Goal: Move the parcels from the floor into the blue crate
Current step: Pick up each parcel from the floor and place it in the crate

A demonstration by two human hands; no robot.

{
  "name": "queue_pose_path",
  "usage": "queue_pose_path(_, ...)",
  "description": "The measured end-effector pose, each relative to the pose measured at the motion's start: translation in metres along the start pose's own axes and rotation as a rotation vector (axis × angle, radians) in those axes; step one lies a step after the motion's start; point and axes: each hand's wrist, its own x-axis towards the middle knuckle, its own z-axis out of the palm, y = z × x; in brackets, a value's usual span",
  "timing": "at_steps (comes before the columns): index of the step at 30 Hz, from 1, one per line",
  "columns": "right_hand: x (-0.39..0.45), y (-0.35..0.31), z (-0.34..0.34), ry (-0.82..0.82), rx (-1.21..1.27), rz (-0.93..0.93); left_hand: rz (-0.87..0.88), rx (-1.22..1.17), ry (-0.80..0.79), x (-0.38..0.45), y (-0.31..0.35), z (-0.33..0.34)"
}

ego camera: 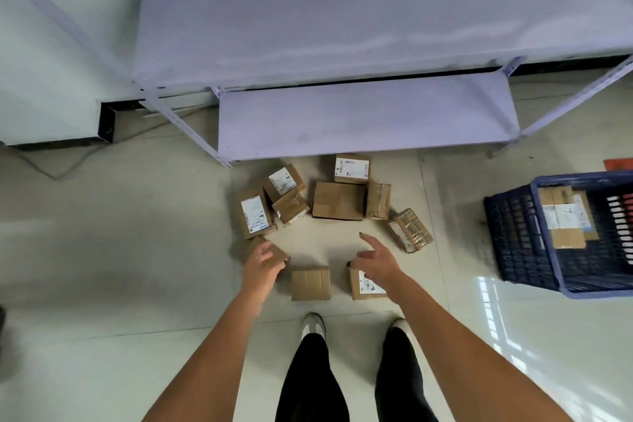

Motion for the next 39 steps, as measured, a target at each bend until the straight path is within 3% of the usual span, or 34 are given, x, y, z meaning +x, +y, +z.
queue_pose_path(7, 0.113, 0.043, 0.082, -0.061, -0.035, 0.065, -0.095, 0.047, 0.039, 0.114, -0.079, -0.019)
queue_pose_path(16, 0.313, 0.109, 0.127, -0.069, -0.055, 0.061, -0.067, -0.032, 0.017, 0.297, -0.164, 0.037)
queue_pose_path(23, 0.416, 0.083, 0.145, 0.060, -0.150, -0.159, 0.054, -0.180, -0.002, 0.412, -0.158, 0.085)
queue_pose_path(30, 0.401, 0.049, 0.152, 0.037, -0.154, -0.233, 0.051, -0.334, 0.075, 0.403, -0.127, 0.089)
queue_pose_path(39, 0.260, 0.024, 0.102, 0.082, -0.107, -0.177, 0.038, -0.168, 0.005, 0.261, -0.085, 0.066)
